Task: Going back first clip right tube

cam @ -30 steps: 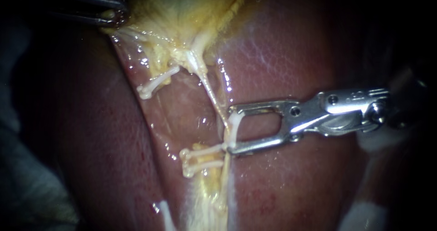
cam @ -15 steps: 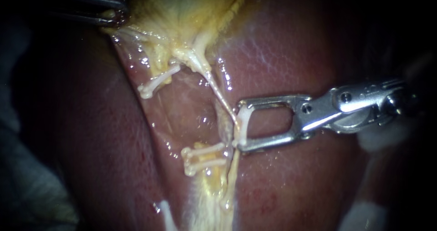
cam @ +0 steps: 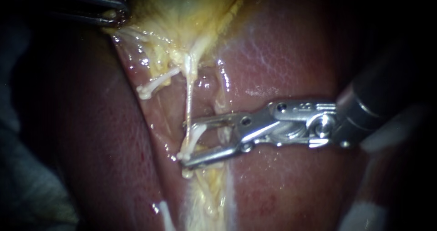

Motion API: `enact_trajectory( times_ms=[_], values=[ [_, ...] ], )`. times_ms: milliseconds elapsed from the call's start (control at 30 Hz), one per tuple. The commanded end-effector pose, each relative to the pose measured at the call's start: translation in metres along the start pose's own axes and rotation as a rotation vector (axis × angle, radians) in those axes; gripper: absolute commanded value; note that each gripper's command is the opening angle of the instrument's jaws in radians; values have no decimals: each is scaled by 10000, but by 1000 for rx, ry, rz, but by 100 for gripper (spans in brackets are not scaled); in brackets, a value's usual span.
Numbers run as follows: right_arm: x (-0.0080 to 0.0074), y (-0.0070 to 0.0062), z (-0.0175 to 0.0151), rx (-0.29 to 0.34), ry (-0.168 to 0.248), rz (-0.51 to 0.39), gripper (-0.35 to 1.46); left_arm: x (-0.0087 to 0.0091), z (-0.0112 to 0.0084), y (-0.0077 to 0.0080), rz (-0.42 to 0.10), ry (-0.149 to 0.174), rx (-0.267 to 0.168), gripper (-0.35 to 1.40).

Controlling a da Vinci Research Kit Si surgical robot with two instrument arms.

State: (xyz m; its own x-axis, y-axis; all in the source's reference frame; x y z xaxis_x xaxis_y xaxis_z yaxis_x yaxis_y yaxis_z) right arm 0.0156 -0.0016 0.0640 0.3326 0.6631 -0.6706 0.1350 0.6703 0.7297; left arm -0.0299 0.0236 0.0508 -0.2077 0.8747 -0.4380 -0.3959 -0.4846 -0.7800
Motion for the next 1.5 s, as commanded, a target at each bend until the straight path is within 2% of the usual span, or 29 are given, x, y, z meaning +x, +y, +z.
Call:
enact_trajectory(
  times_ms=[33, 433, 567, 733, 833, 1000, 1167, 1333, 1500],
  values=[
    [0, 0, 2, 2, 2, 5, 50, 0, 0, 0, 0, 0, 0, -35],
    [0, 7, 7, -9, 15, 30, 50, 0, 0, 1, 0, 0, 1, -35],
    [-1, 17, 6, -44, 32, 113, 50, 0, 0, 1, 0, 0, 1, -35],
    [-4, 33, 0, -51, 48, 232, 50, 0, 0, 1, 0, 0, 1, -35],
    [-7, 34, 0, -45, 63, 277, 50, 0, 0, 1, -1, 0, 1, -35],
    [-7, 29, 0, -39, 68, 282, 50, 0, 0, 1, 0, 0, 1, -35],
    [-7, 15, -16, -40, 50, 112, 50, 0, 0, 1, 0, 0, 1, -35],
    [0, 5, -42, -122, -4, -22, 50, 0, 0, 1, 0, 0, 1, -35],
    [14, 0, -75, -179, -15, -132, 50, 0, 0, 1, 0, 0, 1, -35]
  ],
)
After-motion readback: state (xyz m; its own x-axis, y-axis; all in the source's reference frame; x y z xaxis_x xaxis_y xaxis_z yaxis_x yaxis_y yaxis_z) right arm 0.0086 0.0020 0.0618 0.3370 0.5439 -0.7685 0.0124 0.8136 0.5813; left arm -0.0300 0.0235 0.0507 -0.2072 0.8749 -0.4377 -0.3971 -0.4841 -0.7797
